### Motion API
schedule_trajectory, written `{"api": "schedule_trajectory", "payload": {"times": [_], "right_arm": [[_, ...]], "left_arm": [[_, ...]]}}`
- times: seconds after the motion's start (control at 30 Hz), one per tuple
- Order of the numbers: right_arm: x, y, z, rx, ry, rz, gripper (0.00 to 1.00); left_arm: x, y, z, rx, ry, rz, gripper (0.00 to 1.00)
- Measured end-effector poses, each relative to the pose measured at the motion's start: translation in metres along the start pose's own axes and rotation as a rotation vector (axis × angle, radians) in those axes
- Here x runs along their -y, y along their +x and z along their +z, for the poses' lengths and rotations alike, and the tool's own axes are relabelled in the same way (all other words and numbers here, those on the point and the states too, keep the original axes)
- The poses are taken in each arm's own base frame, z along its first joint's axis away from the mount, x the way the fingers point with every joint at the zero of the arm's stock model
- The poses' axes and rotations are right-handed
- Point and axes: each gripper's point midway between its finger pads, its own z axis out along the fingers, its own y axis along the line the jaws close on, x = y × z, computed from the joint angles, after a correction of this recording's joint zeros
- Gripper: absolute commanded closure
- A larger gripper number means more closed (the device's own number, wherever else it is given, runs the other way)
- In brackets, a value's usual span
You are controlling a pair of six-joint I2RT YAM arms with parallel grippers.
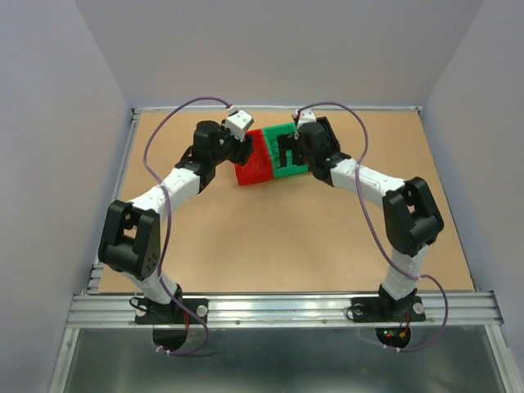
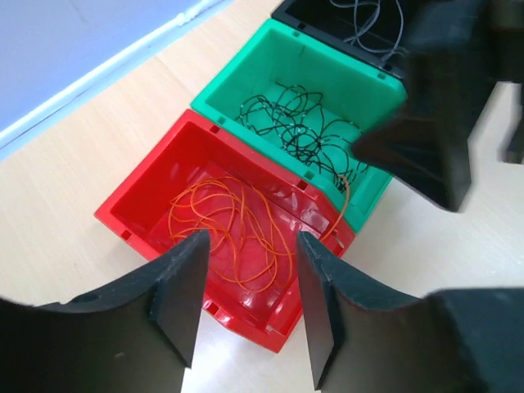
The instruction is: Untangle the cables
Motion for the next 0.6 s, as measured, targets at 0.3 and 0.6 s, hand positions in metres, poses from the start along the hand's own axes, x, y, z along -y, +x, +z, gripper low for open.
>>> {"api": "schedule_trajectory", "payload": {"times": [0.3, 0.6], "right_arm": [[0.025, 0.019, -0.122, 0.239, -0.078, 0.07, 0.0], [0.039, 0.037, -0.194, 0.447, -0.146, 0.164, 0.0]], "left_arm": [[-0.049, -0.044, -0.082, 0.188, -0.121, -0.044, 0.01], [-0.011, -0.058, -0.166, 0.381, -0.141, 0.045, 0.01]]}}
